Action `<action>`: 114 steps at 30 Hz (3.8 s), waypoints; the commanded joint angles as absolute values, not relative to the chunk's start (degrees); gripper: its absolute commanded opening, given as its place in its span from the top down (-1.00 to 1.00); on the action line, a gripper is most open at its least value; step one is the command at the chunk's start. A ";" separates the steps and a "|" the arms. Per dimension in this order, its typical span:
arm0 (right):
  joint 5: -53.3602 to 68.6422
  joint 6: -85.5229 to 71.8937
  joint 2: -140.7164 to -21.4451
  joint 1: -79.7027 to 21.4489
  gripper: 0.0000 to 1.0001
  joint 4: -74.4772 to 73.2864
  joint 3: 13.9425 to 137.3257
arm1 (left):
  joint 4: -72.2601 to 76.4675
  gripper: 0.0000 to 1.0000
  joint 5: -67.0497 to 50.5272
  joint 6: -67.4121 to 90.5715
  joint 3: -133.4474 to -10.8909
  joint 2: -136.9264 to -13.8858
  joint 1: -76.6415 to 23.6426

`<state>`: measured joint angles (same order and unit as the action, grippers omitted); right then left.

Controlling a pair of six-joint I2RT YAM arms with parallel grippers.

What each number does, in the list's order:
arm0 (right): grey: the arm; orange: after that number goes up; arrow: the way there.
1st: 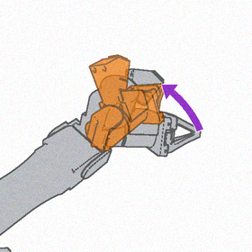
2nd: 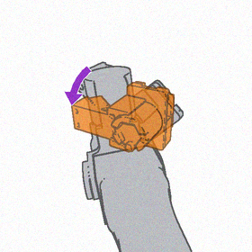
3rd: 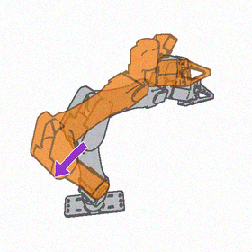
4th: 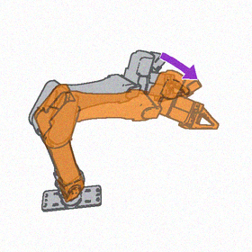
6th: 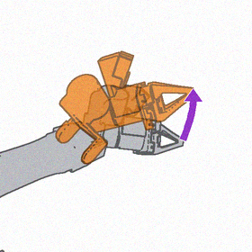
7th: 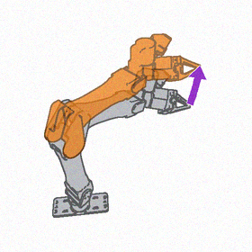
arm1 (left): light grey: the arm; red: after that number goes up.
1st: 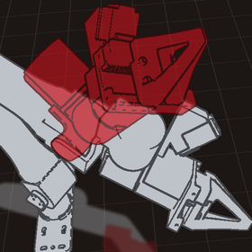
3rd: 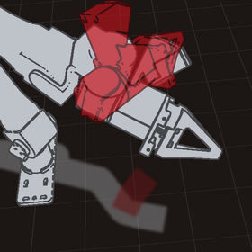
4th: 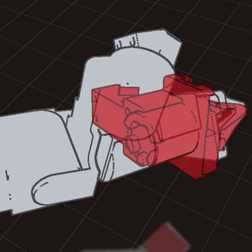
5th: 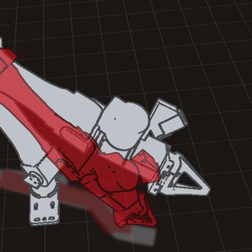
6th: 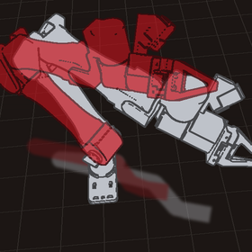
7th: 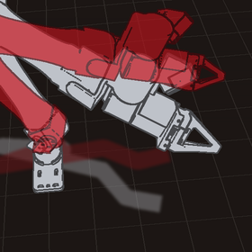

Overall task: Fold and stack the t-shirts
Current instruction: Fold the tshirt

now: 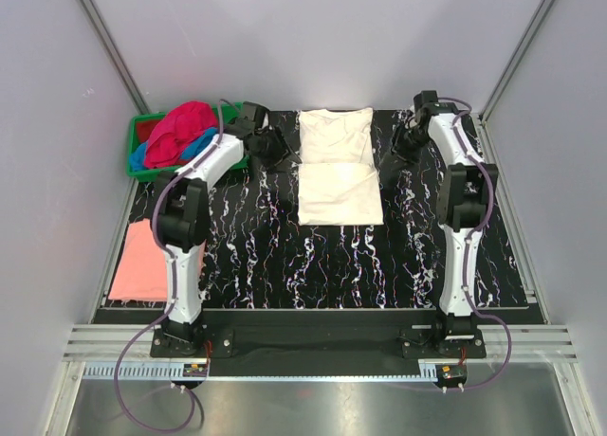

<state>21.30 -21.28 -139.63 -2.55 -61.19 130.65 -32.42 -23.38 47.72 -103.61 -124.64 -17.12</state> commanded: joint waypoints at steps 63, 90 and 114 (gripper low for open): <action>26.89 -24.43 -124.28 -11.34 0.13 -44.56 96.42 | -27.78 0.37 -24.79 36.82 -91.76 -122.86 -27.16; 24.61 -22.17 -92.87 -14.51 -0.15 -42.27 62.63 | -32.87 0.14 -20.83 31.91 -61.34 -86.12 -33.76; 13.19 -17.40 -123.22 -13.27 0.69 -48.78 92.46 | -28.47 0.24 -26.63 29.88 -69.87 -101.07 -25.14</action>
